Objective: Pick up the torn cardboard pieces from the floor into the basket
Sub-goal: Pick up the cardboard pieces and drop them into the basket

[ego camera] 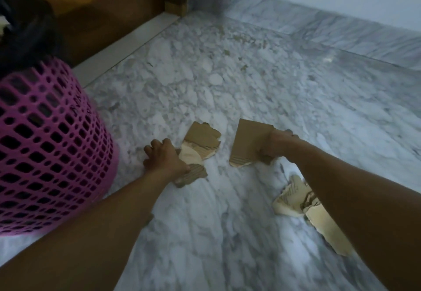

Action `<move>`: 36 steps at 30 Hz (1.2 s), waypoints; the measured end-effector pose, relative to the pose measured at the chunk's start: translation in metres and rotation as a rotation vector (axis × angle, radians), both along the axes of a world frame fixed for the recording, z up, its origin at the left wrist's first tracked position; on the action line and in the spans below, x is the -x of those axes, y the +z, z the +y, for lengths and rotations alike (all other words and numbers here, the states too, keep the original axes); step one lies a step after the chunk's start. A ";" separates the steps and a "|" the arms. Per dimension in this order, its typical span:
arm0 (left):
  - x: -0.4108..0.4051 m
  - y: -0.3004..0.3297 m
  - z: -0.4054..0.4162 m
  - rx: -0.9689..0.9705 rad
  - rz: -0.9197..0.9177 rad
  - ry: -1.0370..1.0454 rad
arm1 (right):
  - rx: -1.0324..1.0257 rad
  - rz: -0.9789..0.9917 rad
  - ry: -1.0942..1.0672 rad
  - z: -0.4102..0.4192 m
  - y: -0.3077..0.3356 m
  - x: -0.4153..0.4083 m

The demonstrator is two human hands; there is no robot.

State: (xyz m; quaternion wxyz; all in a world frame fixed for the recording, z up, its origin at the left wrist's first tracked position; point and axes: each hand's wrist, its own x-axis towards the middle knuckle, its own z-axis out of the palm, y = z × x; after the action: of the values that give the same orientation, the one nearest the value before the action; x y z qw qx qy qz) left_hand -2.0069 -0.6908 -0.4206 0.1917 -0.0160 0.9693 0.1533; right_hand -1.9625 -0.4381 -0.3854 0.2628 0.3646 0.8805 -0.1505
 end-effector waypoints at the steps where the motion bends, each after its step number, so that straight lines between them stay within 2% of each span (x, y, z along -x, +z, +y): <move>1: 0.000 0.000 0.002 -0.008 -0.011 0.002 | -0.001 -0.008 -0.015 0.001 0.006 -0.001; 4: -0.001 0.002 0.009 -0.089 -0.019 0.059 | 0.042 0.020 0.002 0.011 0.006 0.009; 8: -0.001 0.002 0.017 -0.164 0.031 0.154 | 0.009 0.075 -0.139 0.013 -0.001 0.017; 13: 0.009 0.008 0.029 -0.103 -0.022 0.006 | 0.000 0.143 -0.220 0.007 -0.014 0.017; 17: 0.014 0.010 0.039 -0.049 -0.024 -0.054 | 0.196 0.254 -0.311 0.014 -0.021 0.013; 20: 0.016 0.005 0.045 -0.017 -0.004 -0.050 | 0.228 0.308 -0.326 0.014 -0.022 0.008; 26: 0.013 -0.002 0.041 -0.230 0.022 -0.055 | 0.253 0.408 -0.327 0.007 -0.020 -0.002; 29: 0.009 -0.002 0.035 -0.320 0.019 -0.045 | 0.366 0.450 -0.385 0.004 -0.019 -0.008; 32: 0.008 0.004 0.022 -0.401 0.016 -0.010 | 0.382 0.497 -0.331 -0.003 -0.013 -0.009; 36: 0.006 0.025 -0.007 -0.462 -0.085 0.049 | 0.341 0.479 -0.109 -0.025 0.003 0.005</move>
State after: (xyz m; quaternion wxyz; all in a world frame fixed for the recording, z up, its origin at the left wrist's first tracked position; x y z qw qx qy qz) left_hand -2.0125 -0.6976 -0.3955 0.2272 -0.0017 0.8988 0.3747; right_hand -1.9673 -0.4629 -0.3820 0.0965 0.3159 0.8588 -0.3917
